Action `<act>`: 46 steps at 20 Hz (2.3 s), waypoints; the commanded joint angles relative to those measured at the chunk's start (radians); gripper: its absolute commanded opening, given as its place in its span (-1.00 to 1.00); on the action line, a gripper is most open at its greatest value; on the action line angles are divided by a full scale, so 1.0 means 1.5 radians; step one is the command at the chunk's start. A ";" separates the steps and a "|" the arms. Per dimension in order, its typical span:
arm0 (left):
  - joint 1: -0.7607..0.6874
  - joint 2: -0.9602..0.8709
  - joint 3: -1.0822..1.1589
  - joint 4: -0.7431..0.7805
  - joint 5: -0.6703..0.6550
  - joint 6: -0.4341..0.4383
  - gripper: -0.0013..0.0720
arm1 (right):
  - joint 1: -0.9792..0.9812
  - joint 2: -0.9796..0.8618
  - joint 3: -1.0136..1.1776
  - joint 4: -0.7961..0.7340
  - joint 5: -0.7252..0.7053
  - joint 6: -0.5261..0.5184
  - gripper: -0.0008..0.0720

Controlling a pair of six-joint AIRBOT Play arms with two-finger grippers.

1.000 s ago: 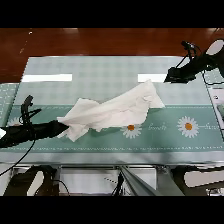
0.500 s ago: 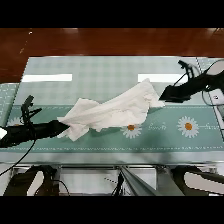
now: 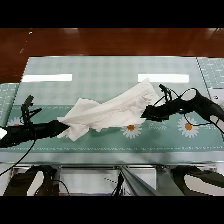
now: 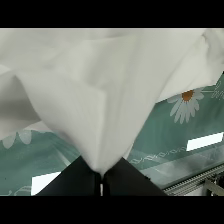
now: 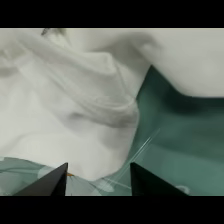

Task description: Fold the shirts.

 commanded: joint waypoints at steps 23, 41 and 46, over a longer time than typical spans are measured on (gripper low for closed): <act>0.001 0.004 0.653 -0.057 0.014 0.033 -0.89 | -0.059 0.450 0.459 -0.001 -0.140 0.055 -0.92; 0.001 0.004 0.708 0.075 -0.436 -0.157 -0.89 | -0.054 0.358 0.611 -0.241 0.539 0.154 -0.92; 0.001 -0.016 0.395 0.075 -0.288 -0.077 -0.89 | -0.046 0.193 0.550 -0.346 0.465 0.080 -0.92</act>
